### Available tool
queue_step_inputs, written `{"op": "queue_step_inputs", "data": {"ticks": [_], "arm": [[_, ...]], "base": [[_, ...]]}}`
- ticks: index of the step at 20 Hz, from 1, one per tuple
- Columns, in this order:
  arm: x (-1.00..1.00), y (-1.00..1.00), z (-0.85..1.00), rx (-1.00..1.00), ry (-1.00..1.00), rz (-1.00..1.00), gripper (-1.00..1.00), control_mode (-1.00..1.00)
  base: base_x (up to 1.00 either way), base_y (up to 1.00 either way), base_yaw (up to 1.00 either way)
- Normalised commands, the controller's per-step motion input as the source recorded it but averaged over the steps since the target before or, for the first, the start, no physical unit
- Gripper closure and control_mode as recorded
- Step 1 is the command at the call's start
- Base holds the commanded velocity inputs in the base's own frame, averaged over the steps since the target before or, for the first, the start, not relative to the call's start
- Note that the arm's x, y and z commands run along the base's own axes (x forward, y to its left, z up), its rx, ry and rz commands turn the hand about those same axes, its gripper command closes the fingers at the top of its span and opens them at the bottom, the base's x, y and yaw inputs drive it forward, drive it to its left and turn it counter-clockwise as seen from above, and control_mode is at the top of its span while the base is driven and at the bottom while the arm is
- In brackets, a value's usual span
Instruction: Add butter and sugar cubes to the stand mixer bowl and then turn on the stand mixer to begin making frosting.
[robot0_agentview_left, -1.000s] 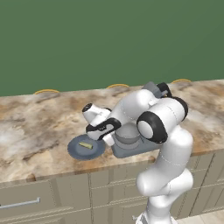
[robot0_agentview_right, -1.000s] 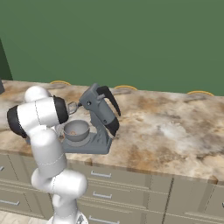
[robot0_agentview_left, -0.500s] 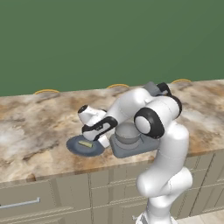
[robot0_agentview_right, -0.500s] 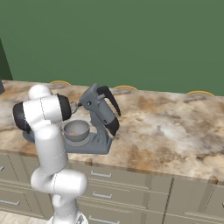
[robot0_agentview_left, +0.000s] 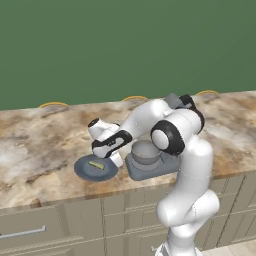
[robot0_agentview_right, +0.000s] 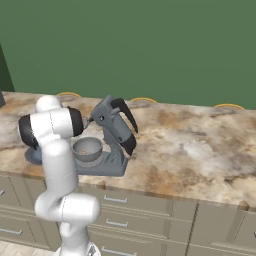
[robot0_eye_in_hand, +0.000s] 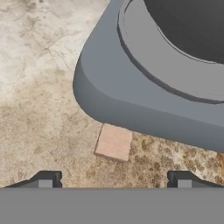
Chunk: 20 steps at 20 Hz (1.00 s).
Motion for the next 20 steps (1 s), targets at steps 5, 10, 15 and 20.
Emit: {"op": "queue_step_inputs", "data": {"ticks": [5,10,15,20], "arm": [[0.00,0.00,-0.09,0.00,0.00,-0.07,-1.00,-1.00],[-0.04,0.00,-0.09,0.00,-0.02,-0.07,-1.00,-1.00],[-0.19,-0.01,0.00,0.00,-0.07,-0.07,-1.00,-1.00],[-0.19,0.00,0.00,0.00,-0.07,-0.08,-1.00,-1.00]], "base": [[0.00,0.00,0.00],[0.00,0.00,0.00],[0.00,0.00,0.00],[0.00,0.00,0.00]]}}
